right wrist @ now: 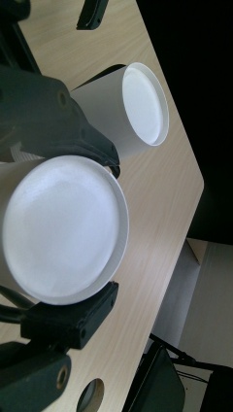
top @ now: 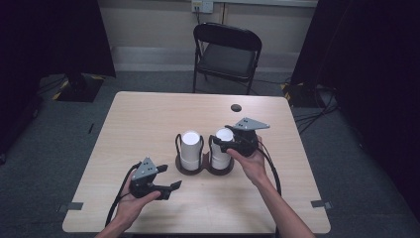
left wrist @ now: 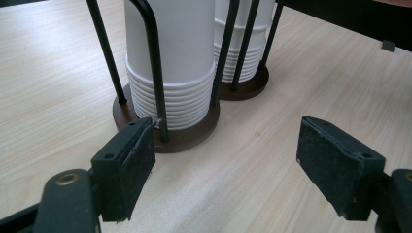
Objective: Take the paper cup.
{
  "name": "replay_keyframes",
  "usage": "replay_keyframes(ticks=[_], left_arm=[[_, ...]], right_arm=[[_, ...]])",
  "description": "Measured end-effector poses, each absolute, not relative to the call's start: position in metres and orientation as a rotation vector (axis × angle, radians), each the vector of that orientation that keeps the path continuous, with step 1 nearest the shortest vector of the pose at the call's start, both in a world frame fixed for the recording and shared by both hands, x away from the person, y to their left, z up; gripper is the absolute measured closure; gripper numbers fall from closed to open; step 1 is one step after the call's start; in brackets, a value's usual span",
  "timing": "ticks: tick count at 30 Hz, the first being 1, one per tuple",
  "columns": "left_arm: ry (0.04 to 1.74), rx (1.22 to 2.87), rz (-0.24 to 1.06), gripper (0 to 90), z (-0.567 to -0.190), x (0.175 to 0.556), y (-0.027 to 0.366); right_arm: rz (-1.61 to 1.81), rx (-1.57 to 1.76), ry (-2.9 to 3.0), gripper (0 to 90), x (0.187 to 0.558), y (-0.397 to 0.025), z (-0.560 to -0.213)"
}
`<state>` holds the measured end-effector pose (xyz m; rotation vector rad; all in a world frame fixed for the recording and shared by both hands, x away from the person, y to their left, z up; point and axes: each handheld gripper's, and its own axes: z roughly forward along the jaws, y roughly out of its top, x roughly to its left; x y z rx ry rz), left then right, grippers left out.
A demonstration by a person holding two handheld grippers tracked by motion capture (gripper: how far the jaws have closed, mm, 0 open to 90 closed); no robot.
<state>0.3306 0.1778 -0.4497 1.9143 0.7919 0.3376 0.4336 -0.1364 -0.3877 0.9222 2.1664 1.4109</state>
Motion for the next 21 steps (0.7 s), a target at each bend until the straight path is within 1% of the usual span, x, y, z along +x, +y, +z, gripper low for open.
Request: replay_keyframes(ticks=[10,15,21], left_arm=[[0.798,1.903,0.338,21.7,-0.451,0.332,0.177],[0.797,1.902,0.335,24.7,-0.452,0.332,0.177],[0.783,1.891,0.339,25.6,-0.452,0.331,0.176]], right_arm=[[1.431,0.925,2.148,35.7,0.433,-0.138,-0.382],[1.452,0.931,2.137,35.8,0.434,-0.142,-0.377],[1.472,0.937,2.128,35.8,0.433,-0.143,-0.373]])
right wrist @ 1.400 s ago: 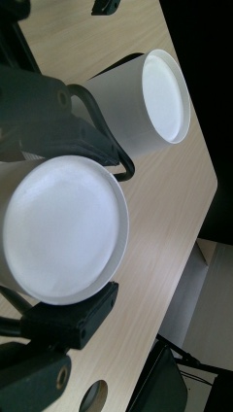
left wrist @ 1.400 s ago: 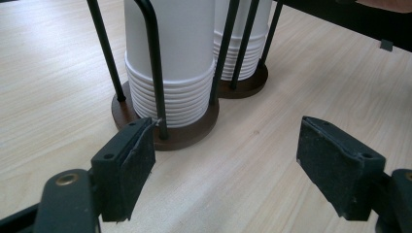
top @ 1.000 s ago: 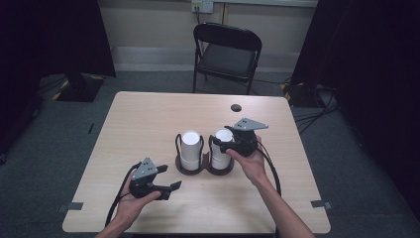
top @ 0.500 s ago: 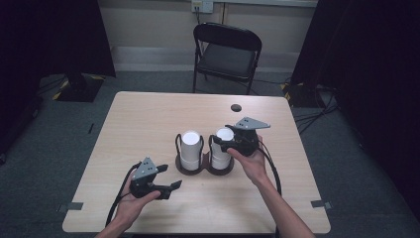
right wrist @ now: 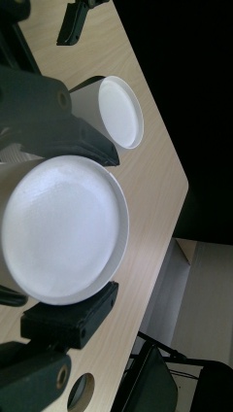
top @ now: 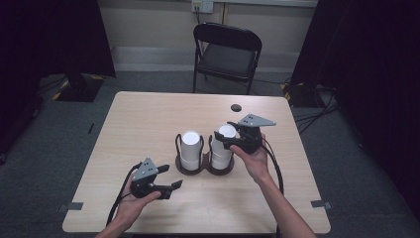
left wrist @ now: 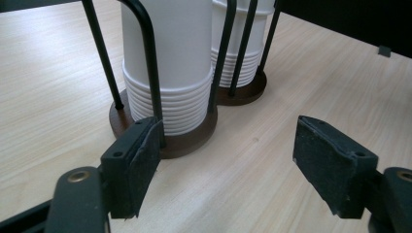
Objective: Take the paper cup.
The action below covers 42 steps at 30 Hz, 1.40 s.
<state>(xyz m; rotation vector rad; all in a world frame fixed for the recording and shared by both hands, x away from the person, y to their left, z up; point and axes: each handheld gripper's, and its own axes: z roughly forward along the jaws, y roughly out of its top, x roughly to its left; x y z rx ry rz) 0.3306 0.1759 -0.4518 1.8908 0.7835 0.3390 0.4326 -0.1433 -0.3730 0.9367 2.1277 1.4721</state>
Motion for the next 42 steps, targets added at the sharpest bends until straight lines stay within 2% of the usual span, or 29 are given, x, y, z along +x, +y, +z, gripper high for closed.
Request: replay_keyframes(ticks=[18,23,36,42], left_arm=[[0.768,1.836,0.312,27.4,-0.453,0.33,0.171],[0.749,1.865,0.282,31.6,-0.457,0.332,0.169],[0.74,1.887,0.239,29.6,-0.458,0.332,0.169],[0.738,1.893,0.298,29.6,-0.458,0.333,0.169]], right_arm=[[1.527,0.93,2.074,35.9,0.429,-0.146,-0.357],[1.528,0.924,2.073,35.9,0.428,-0.149,-0.353],[1.586,0.909,2.028,35.9,0.42,-0.16,-0.337],[1.594,0.914,2.01,35.9,0.415,-0.17,-0.333]])
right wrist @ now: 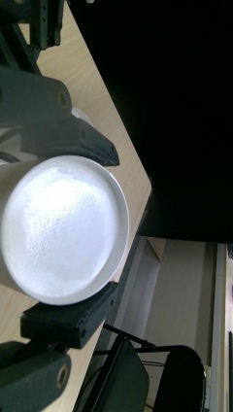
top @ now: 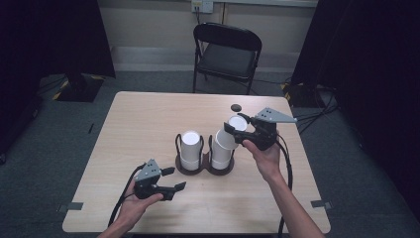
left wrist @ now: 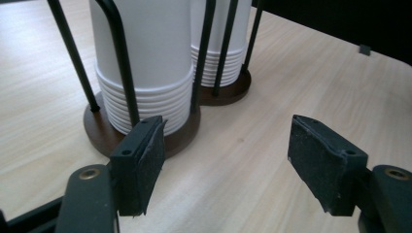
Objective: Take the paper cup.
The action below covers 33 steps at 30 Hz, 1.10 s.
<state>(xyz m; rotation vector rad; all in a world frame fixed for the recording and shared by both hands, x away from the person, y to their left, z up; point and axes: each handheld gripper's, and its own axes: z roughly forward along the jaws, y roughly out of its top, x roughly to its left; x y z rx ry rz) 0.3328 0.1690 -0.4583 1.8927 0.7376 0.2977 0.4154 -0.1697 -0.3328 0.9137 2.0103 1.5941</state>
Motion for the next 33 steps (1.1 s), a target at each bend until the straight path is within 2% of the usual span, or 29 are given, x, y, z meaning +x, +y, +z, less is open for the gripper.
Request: replay_keyframes(ticks=[10,16,25,33], left_arm=[[0.717,1.897,0.33,29.3,-0.459,0.331,0.167],[0.725,1.878,0.308,24.8,-0.458,0.33,0.165],[0.708,1.889,0.326,25.6,-0.453,0.328,0.164],[0.654,1.826,0.371,27.6,-0.453,0.323,0.158]], right_arm=[[1.622,0.922,2.033,36.0,0.395,-0.181,-0.326],[1.637,0.937,2.041,36.0,0.384,-0.185,-0.332],[1.674,0.97,2.039,36.1,0.369,-0.195,-0.338],[1.731,1.005,2.074,36.2,0.361,-0.192,-0.355]])
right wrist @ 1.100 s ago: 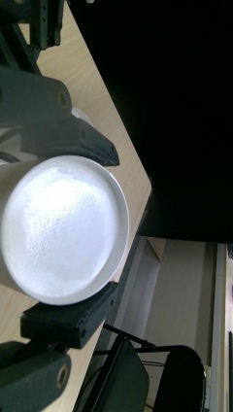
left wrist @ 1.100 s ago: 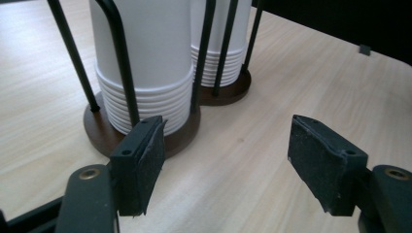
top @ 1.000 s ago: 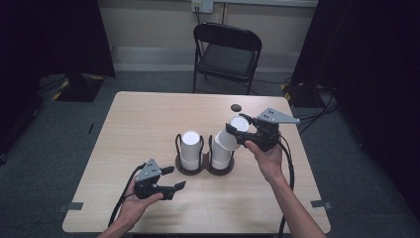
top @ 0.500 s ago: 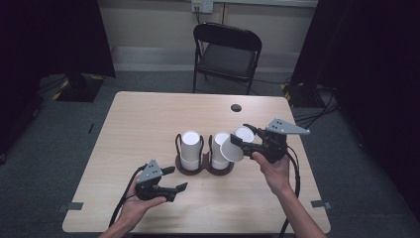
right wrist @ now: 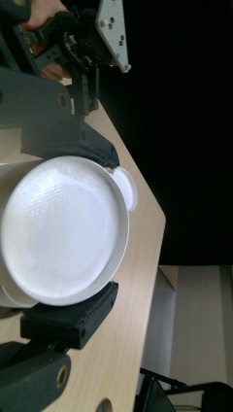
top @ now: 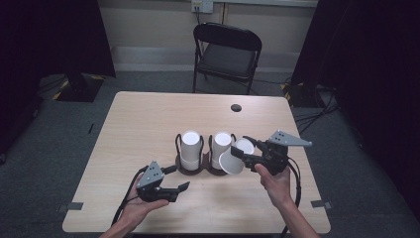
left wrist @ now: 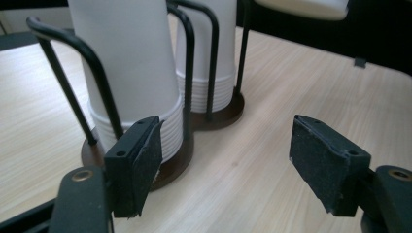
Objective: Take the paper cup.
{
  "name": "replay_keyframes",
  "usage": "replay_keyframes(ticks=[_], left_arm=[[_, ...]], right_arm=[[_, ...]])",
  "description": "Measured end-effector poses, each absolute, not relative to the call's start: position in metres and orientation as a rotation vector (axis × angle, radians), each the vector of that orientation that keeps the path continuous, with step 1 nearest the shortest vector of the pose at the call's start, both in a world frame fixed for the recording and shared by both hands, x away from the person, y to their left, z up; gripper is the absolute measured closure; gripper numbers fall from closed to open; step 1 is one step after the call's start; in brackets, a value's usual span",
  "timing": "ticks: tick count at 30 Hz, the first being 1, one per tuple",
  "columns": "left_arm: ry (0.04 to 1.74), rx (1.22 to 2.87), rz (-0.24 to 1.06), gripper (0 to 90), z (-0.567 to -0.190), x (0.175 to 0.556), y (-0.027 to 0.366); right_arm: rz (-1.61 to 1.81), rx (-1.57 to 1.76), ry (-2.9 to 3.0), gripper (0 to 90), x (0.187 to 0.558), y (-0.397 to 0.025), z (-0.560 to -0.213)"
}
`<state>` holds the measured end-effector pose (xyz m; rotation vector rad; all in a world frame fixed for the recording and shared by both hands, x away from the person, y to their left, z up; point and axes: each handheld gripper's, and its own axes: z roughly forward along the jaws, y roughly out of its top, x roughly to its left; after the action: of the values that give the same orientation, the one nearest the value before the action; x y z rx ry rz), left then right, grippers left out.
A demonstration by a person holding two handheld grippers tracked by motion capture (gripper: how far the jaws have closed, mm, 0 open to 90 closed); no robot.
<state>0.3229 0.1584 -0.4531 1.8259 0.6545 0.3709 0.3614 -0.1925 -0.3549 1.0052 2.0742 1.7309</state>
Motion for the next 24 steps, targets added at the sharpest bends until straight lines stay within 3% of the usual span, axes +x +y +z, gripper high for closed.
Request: replay_keyframes(ticks=[6,10,24], left_arm=[[0.619,1.79,0.343,30.9,-0.452,0.32,0.156],[0.585,1.779,0.306,42.1,-0.452,0.319,0.154],[0.528,1.716,0.308,45.7,-0.454,0.312,0.144]], right_arm=[[1.797,1.047,2.119,36.3,0.359,-0.186,-0.368],[1.854,1.07,2.142,36.3,0.359,-0.181,-0.372],[2.006,1.095,2.203,36.4,0.35,-0.158,-0.379]])
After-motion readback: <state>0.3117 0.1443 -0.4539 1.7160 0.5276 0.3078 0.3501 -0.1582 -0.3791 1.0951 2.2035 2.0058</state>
